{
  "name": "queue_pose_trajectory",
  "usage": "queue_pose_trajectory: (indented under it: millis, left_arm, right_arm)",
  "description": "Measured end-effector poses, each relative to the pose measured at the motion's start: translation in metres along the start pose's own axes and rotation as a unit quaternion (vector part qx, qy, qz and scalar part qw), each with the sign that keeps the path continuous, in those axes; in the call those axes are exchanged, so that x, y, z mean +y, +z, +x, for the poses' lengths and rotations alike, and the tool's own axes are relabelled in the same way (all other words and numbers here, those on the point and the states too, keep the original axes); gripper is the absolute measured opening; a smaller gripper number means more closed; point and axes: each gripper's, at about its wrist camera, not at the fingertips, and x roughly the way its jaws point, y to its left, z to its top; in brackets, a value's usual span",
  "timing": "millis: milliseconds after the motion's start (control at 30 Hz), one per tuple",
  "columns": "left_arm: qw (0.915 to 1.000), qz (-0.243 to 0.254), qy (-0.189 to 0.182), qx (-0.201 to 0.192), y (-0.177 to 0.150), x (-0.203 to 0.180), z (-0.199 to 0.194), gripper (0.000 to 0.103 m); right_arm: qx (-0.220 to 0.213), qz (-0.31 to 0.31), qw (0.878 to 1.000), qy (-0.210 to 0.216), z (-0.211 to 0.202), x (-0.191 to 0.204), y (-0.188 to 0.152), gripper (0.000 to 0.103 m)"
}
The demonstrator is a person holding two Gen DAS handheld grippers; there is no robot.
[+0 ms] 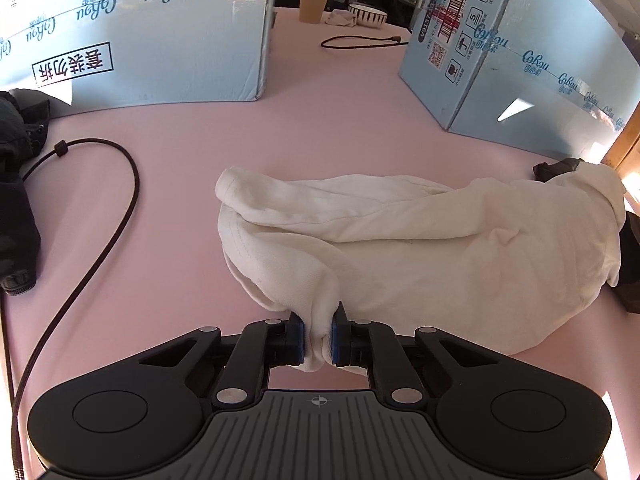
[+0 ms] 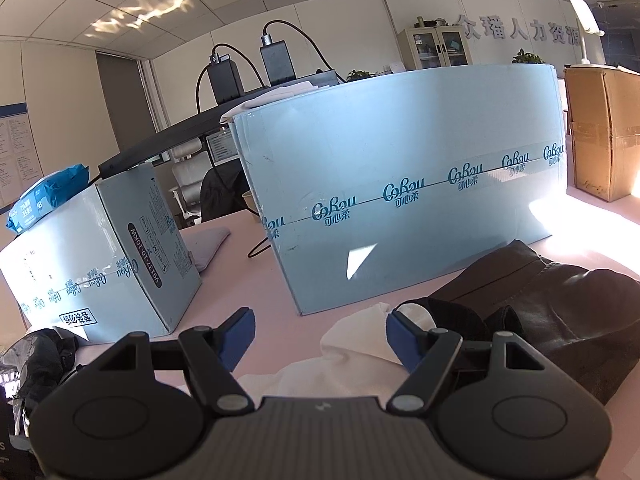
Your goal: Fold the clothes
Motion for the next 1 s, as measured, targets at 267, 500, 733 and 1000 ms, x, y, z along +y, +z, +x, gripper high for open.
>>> queue_pose_trajectory:
  millis: [267,500,733,1000]
  left_arm:
    - [0.9995,-0.020,0.022,0.000,-0.011,0.046,-0.020,0.010]
    - [0.9995,-0.027,0.016,0.008,-0.011,0.084,-0.025,0.014]
    - [0.9973,0.048,0.056,-0.006,-0.020,0.080,-0.048,0.089]
    - [0.9642,0.213,0.129,-0.091,-0.013,0.065,-0.084,0.100]
  right_arm:
    - [0.017,-0.030,0.999,0.008,0.011,0.020,-0.003,0.075]
    - [0.051,-0.065,0.996,0.020,0.022,0.030,-0.006,0.074]
    - [0.078,-0.090,0.992,0.046,0.021,0.030,-0.007,0.076]
    - [0.106,-0.173,0.974,0.097,0.010,0.029,0.011,0.081]
